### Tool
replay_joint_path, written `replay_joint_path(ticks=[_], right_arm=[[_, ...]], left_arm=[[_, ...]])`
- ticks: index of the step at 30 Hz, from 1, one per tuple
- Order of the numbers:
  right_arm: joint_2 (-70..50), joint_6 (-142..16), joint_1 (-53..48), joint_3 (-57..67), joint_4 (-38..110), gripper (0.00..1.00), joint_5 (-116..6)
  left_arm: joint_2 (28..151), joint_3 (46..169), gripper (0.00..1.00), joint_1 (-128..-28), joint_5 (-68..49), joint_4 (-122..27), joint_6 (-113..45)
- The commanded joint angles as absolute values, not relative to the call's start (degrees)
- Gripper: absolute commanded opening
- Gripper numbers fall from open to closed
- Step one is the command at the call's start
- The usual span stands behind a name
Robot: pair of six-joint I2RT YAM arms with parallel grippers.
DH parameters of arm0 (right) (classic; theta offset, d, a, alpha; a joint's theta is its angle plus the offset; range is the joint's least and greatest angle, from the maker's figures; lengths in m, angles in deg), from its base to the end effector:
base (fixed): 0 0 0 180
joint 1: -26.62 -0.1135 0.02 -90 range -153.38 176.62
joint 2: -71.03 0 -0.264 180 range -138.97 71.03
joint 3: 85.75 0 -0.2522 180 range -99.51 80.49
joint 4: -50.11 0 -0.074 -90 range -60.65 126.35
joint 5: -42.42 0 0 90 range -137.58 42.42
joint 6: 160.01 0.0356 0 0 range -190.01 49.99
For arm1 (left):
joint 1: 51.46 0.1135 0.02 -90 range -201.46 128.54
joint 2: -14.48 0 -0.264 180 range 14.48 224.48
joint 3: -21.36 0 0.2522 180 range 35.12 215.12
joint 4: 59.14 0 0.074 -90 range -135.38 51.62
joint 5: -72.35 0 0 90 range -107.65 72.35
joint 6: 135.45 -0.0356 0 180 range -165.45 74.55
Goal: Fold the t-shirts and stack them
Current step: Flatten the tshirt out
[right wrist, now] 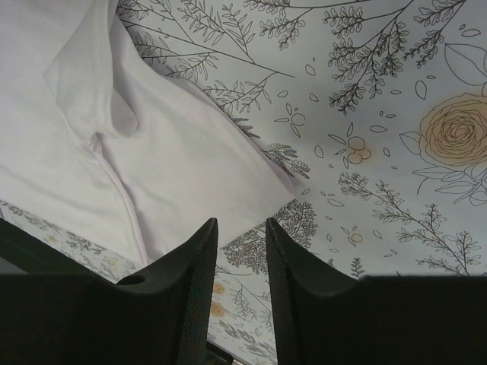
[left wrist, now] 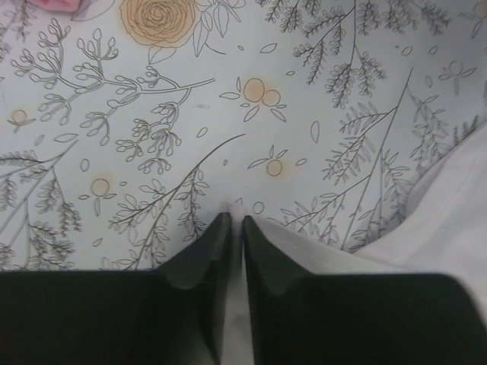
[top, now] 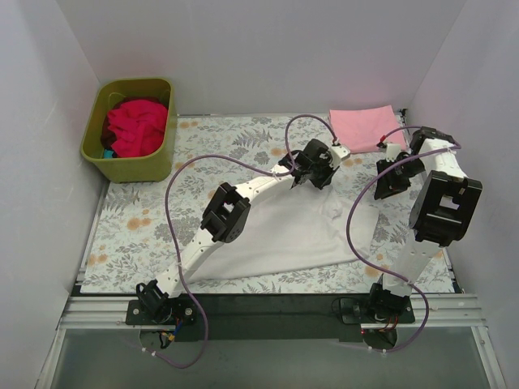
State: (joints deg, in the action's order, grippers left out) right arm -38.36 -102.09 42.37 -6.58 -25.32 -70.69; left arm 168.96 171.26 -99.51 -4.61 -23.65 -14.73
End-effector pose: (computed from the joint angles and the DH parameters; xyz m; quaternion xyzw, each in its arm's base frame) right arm 0.3582 -0.0865 0.2188 -0.1493 0.9670 0.1620 0.1280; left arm 0.3903 -0.4463 0.1371 0.1831 0.8832 -0.3456 0.2588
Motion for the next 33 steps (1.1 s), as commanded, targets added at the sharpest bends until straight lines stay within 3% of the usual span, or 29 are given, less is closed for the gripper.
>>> replay_joint_path(ticks=[1,10,15,20,25,33], right_arm=[[-36.64,-103.59,42.8,-6.08,-26.58,0.38,-72.18],[-36.64,-104.11,42.8,-5.99,-26.76,0.4,-74.12],[-36.73,-104.99,42.71,-5.99,-26.58,0.39,-72.63],[-36.2,-105.26,42.71,-6.87,-26.75,0.39,-72.01],[-35.32,-107.36,42.62,-7.49,-26.84,0.41,-73.32],[-36.37,-107.19,39.99,-10.91,-26.67,0.46,-74.91]], left_arm=[[171.03,169.78,0.0,-99.8,-8.68,-15.41,-15.13],[146.88,160.04,0.0,-94.89,1.67,-16.91,-13.81],[126.57,142.9,0.0,-92.33,7.48,-14.81,-13.89],[111.37,127.8,0.0,-81.9,11.53,-8.31,-12.49],[102.92,118.82,0.0,-72.59,6.62,-5.66,-16.7],[102.46,111.77,0.0,-57.27,1.6,-6.53,-22.59]])
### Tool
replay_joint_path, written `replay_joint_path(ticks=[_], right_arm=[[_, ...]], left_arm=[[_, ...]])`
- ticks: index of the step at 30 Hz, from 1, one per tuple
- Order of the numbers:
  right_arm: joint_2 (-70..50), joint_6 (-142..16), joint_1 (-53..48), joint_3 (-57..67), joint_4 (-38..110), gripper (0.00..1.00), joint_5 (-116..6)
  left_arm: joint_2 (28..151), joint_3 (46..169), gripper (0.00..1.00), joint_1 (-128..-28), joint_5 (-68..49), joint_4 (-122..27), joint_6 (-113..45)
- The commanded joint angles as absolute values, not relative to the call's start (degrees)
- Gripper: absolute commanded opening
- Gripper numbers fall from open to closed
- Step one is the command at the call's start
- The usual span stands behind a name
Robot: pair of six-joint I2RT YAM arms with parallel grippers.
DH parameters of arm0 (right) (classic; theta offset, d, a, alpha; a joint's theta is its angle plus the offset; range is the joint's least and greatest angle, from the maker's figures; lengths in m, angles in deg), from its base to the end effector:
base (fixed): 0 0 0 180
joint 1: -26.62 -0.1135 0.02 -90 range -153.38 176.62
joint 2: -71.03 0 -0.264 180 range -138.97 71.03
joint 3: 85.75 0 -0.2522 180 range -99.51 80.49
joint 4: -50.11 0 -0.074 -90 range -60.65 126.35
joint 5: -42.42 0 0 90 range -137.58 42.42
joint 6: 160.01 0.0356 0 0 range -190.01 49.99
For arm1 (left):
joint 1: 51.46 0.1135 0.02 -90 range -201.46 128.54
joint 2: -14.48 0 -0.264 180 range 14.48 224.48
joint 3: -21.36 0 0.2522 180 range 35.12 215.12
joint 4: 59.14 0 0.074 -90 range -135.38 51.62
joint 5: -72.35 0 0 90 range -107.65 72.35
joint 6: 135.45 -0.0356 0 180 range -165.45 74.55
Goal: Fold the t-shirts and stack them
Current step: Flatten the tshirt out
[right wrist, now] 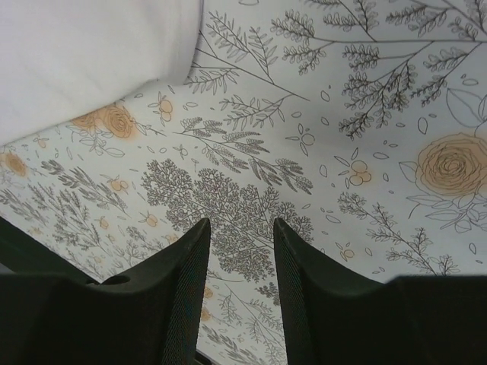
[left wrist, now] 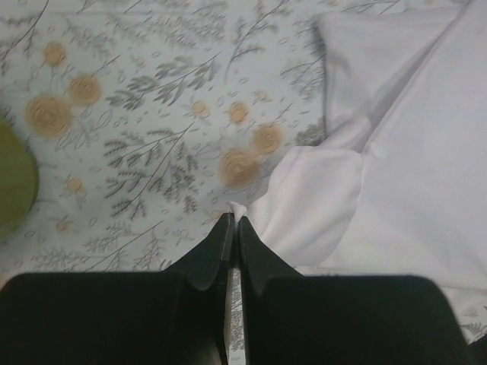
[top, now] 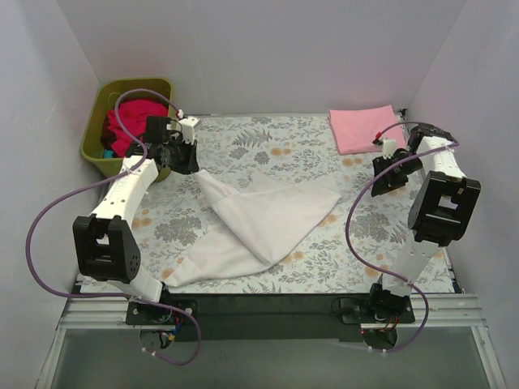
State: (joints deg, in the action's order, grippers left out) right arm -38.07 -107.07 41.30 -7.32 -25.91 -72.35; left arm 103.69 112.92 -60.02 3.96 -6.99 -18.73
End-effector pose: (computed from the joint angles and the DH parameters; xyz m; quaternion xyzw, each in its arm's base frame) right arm 0.3601 -0.0789 0.2243 -0.2011 0.9543 0.1687 0.1429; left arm 0.3318 -0.0632 0.3060 -0.0820 0.9211 -0.2701 0.2683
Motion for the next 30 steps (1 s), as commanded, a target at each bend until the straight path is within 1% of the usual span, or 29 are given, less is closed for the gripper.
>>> replay_joint_path(ticks=[1,4,9,14,17,21,30], right_arm=[[-36.81,-106.84,39.03,-11.35,-26.58,0.46,-75.87],[-38.56,-104.39,36.39,-13.81,-25.79,0.45,-77.63],[-43.22,-97.97,31.2,-21.01,-22.46,0.41,-77.29],[-49.02,-92.61,24.35,-26.99,-17.01,0.4,-69.91],[-52.98,-91.02,21.88,-29.63,-15.33,0.44,-67.01],[-57.19,-90.23,19.95,-31.31,-13.4,0.55,-64.72],[-60.72,-90.14,16.87,-29.2,-7.34,0.55,-61.38]], left_arm=[[102.63,111.24,0.0,-56.74,1.42,-6.71,-23.38],[103.6,109.83,0.0,-56.29,1.6,-7.06,-24.18],[106.58,110.71,0.0,-56.29,3.09,-7.24,-22.78],[108.35,111.94,0.0,-56.29,3.79,-7.15,-21.28],[108.7,112.2,0.0,-56.29,4.06,-7.24,-21.02],[109.14,112.12,0.0,-56.21,4.24,-7.24,-20.75],[109.32,111.06,0.0,-56.21,4.41,-7.76,-20.75]])
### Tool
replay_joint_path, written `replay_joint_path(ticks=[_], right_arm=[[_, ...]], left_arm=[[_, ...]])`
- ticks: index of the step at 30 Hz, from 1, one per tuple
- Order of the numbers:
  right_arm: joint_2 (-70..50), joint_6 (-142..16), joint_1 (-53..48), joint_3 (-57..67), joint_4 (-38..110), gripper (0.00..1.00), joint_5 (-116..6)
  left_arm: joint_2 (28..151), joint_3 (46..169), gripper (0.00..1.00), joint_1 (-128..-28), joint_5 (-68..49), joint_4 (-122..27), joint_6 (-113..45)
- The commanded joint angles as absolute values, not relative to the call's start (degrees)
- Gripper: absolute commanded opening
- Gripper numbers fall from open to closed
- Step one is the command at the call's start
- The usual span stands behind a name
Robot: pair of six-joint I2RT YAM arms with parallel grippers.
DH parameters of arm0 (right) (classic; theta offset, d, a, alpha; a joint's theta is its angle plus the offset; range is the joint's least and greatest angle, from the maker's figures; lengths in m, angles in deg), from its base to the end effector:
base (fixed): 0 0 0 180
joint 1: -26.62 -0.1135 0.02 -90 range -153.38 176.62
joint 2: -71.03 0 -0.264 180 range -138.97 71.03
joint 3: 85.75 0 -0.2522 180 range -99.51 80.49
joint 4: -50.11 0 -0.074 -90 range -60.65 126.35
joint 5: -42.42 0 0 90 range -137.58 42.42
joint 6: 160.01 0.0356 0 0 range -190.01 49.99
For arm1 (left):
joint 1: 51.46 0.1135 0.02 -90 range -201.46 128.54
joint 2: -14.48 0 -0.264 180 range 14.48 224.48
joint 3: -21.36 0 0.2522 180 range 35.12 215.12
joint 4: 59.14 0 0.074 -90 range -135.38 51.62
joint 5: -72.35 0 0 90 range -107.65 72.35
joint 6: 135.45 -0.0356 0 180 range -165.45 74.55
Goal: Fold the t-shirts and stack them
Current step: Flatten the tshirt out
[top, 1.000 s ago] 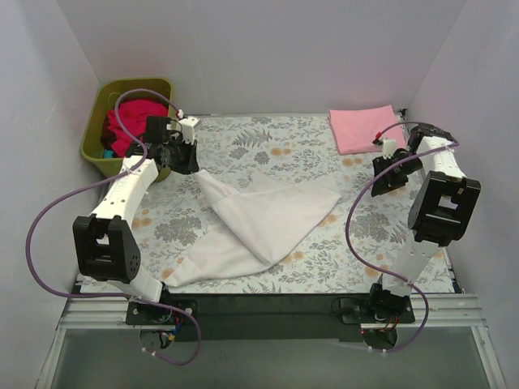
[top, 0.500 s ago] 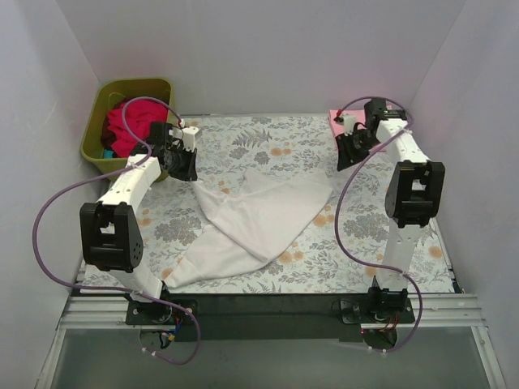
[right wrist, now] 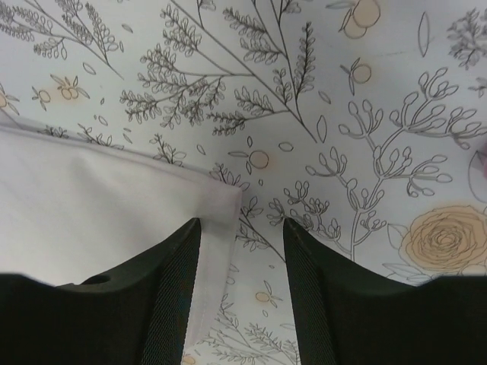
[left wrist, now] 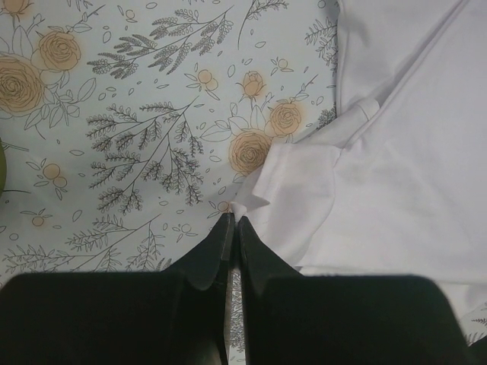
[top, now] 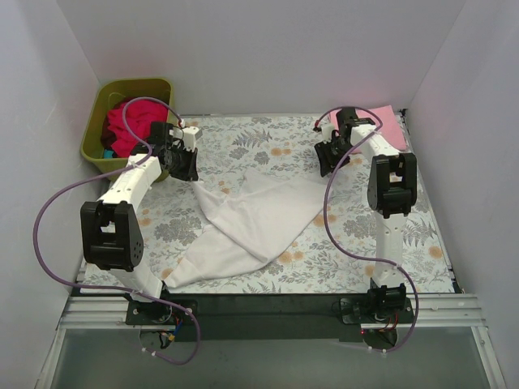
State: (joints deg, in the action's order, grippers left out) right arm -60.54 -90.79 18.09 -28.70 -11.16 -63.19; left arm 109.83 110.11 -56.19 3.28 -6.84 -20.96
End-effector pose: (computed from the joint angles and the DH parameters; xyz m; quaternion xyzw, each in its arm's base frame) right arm 0.4750 0.0809 0.1715 -0.2697 0.9378 0.1145 0.1863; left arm 0.3483 -0.0416 0.2555 -0.1146 0.9417 -0.2358 0.2110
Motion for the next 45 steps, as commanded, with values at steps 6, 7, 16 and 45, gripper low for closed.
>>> replay_joint_path(ticks=[6,7,16,45], right_arm=[[-61.16,-90.58,15.47,-27.62,-4.96,0.56,-61.2],[-61.25,-90.75,15.46,-27.62,-4.87,0.56,-61.29],[-61.34,-92.07,14.76,-24.99,-5.05,0.2,-62.78],[-16.62,-92.78,25.04,-34.21,-4.17,0.01,-60.23]], left_arm=[[109.67,110.36,0.0,-56.12,4.59,-8.38,-20.75],[109.75,110.36,0.0,-56.03,4.76,-8.38,-20.84],[110.81,111.5,0.0,-55.42,4.76,-8.12,-20.31],[95.8,136.12,0.0,-51.64,-4.02,-16.63,-5.38]])
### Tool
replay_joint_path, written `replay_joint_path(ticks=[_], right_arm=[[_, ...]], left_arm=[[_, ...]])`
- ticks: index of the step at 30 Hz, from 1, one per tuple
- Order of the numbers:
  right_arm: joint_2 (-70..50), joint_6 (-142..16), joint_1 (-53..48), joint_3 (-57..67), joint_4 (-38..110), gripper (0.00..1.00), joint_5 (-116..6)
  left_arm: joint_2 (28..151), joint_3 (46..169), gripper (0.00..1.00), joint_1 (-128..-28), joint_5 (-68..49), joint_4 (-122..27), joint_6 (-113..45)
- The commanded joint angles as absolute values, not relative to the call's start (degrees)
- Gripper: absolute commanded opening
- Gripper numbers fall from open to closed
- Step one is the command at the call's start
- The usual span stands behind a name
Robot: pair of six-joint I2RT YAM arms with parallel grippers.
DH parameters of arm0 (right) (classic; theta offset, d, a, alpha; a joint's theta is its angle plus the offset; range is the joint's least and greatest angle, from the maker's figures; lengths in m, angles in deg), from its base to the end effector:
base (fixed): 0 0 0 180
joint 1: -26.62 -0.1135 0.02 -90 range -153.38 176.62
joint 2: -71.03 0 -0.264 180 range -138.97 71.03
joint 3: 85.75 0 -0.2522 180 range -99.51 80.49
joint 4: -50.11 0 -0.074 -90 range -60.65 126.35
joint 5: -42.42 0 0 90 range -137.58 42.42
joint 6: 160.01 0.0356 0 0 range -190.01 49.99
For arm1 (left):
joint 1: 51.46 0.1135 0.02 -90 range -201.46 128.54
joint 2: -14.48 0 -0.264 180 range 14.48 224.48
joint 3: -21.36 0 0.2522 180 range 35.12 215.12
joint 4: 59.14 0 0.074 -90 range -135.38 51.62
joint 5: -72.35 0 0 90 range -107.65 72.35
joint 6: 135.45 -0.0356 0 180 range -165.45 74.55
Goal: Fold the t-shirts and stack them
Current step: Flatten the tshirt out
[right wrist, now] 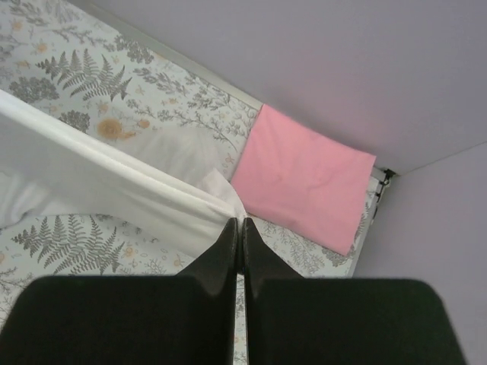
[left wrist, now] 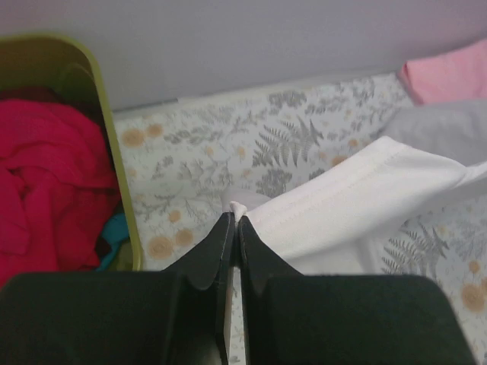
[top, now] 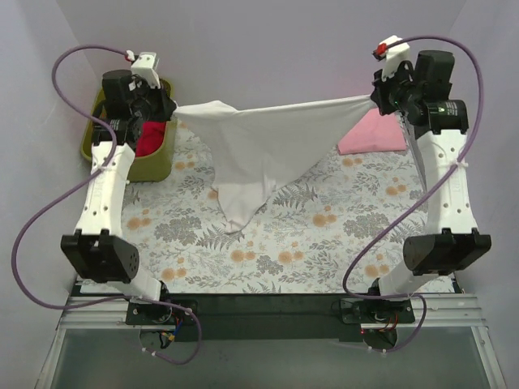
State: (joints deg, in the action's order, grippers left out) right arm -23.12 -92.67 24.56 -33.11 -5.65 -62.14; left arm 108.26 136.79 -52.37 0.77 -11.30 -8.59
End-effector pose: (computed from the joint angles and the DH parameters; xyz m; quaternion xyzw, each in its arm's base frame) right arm 0.3497 0.0215 0.4733 -0.2453 0.7908 0.0052 0.5607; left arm 0.3683 -0.0171 0.4224 -0.1781 0.8232 -0.2974 0.4496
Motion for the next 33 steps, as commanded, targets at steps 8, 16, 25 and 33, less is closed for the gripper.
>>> replay_joint_path(ticks=[8,16,25,33], right_arm=[[4.21,-92.16,25.04,-25.08,1.63,0.01,-57.07],[13.81,-92.16,25.04,-25.59,4.88,0.01,-52.24],[5.22,-95.41,25.04,-20.25,8.75,0.01,-55.57],[-7.18,-97.61,24.08,-5.58,17.43,0.01,-60.93]], left_arm=[[69.72,124.78,0.0,-51.55,-9.65,-21.12,-3.52],[63.08,129.33,0.0,-51.55,-11.67,-19.11,-8.35],[76.42,132.08,0.0,-51.55,-11.24,-15.06,-15.03],[90.05,121.1,0.0,-51.55,-1.66,-19.43,-15.74]])
